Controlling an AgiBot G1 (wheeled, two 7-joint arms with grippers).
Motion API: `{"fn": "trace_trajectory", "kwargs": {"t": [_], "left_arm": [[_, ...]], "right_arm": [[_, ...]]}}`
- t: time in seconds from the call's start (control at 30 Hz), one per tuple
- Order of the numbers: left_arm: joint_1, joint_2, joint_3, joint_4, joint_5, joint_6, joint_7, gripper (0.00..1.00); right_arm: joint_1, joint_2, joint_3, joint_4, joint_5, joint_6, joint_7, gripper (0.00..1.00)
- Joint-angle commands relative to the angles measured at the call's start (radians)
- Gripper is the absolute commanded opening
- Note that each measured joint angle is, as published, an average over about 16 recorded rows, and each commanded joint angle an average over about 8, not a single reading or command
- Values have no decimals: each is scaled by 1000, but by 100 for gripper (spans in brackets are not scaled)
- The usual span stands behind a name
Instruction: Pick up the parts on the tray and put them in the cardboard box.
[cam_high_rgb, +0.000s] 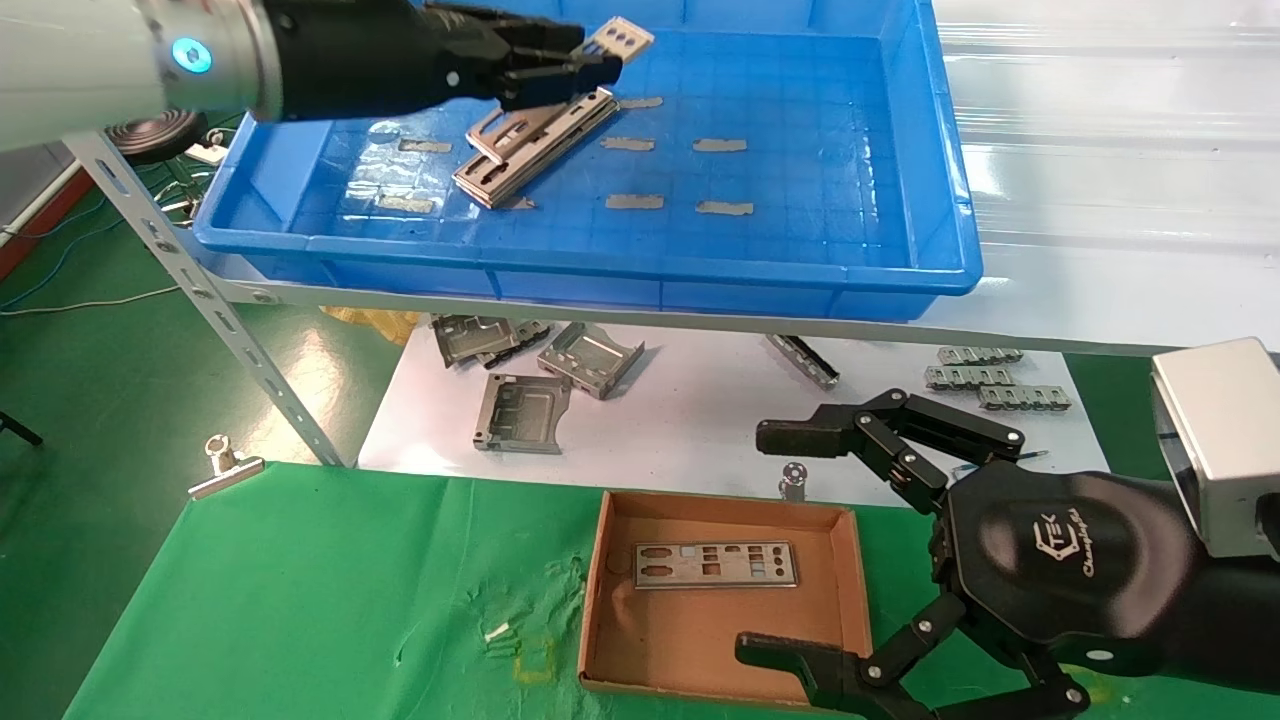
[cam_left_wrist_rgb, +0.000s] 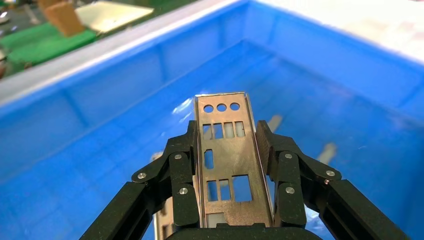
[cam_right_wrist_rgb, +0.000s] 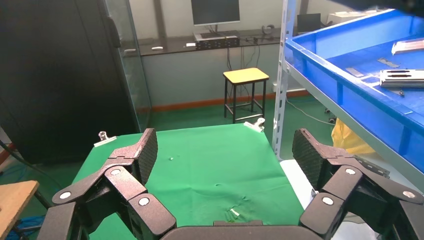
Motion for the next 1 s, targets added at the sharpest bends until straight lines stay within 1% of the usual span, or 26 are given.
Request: {"fn": "trace_trajectory", "kwargs": {"t": [0.03,0.2,0.3,0.43,0.53,0.63,0.8,0.9,1.0], "left_arm": [[-9,-9,-6,-2,-10,40,7,0],[-14,-38,-13,-17,-24,168,49,0],[-7,-58,-16,-37,-31,258,92,0],[18,-82,-10,-82,-34,366,159,0],[56,-99,8,-145,-39,411,196,0],[116,-120,39,-245,-59,423,211,0],[247,-172,115,-453,-128,416,213,0],[317,-186,157,-546,-142,382,220,0],[378,-172,183,-598,-128,325,244,0]], "right_arm": [[0,0,0,0,0,0,0,100],[0,0,0,0,0,0,0,100],[0,0,0,0,0,0,0,100],[0,0,0,0,0,0,0,100],[0,0,0,0,0,0,0,100],[0,0,0,0,0,0,0,100],[0,0,0,0,0,0,0,100],[0,0,0,0,0,0,0,100],[0,0,0,0,0,0,0,100]]}}
